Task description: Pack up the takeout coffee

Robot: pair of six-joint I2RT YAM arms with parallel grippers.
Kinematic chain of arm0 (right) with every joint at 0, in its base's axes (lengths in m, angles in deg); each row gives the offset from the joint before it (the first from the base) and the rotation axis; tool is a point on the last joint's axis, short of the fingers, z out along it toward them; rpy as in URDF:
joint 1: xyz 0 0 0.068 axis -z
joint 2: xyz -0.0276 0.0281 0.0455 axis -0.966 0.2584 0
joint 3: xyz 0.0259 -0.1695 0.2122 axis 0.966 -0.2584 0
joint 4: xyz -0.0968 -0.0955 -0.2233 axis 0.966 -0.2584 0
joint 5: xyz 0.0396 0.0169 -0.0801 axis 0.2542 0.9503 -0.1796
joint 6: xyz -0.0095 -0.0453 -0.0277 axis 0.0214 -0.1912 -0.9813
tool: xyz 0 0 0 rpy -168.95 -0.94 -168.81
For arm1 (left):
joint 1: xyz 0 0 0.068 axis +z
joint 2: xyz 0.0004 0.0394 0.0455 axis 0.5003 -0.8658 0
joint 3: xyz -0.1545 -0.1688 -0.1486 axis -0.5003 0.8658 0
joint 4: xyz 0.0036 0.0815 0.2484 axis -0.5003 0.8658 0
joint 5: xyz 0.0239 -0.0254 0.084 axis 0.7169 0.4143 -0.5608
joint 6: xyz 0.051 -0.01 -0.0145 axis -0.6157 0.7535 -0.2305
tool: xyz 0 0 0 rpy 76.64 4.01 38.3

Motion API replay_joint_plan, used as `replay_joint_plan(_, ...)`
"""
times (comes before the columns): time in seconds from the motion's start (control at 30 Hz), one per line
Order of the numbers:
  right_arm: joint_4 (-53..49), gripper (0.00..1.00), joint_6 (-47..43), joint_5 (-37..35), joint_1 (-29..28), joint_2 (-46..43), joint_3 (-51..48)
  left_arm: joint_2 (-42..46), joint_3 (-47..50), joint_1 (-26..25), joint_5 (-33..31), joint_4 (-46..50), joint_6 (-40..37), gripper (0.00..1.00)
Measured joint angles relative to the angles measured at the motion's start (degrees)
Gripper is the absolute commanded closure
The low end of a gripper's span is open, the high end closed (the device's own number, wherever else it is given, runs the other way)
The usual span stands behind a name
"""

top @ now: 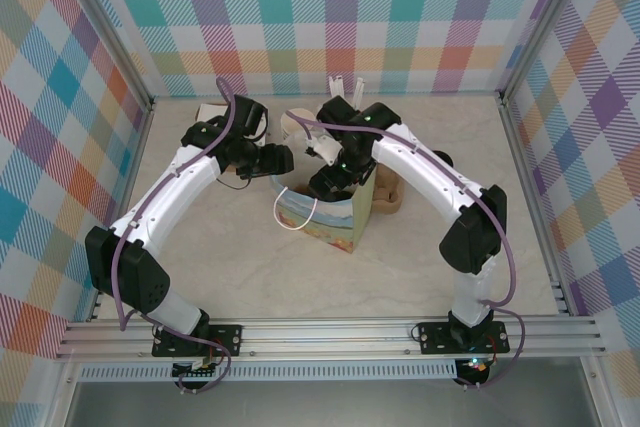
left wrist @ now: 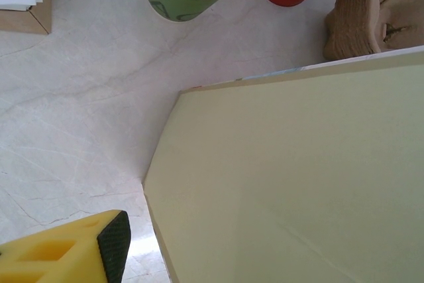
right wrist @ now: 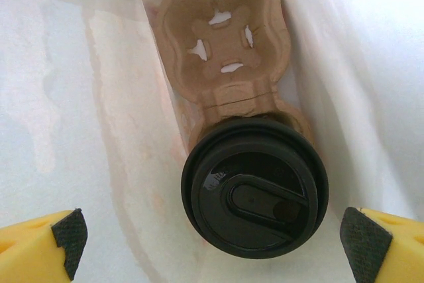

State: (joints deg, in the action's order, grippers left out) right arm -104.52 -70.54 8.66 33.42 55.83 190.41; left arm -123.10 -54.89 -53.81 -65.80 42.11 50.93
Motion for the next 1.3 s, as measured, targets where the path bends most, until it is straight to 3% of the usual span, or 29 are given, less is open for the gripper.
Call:
replay_joint_plan(0.83, -2.21, 0.00, 3.26, -0.48, 0.00, -3.69, 4.24, 0.09, 0.11, 0.00, 0.00, 0.00, -0.17, 0.32)
replay_joint_plan(1.3, -2.12, 0.04, 8.98, -1.38, 0.46, -10.86, 5.55, 0.09, 0.11, 0.00, 0.28, -0.09, -0.13, 0.28)
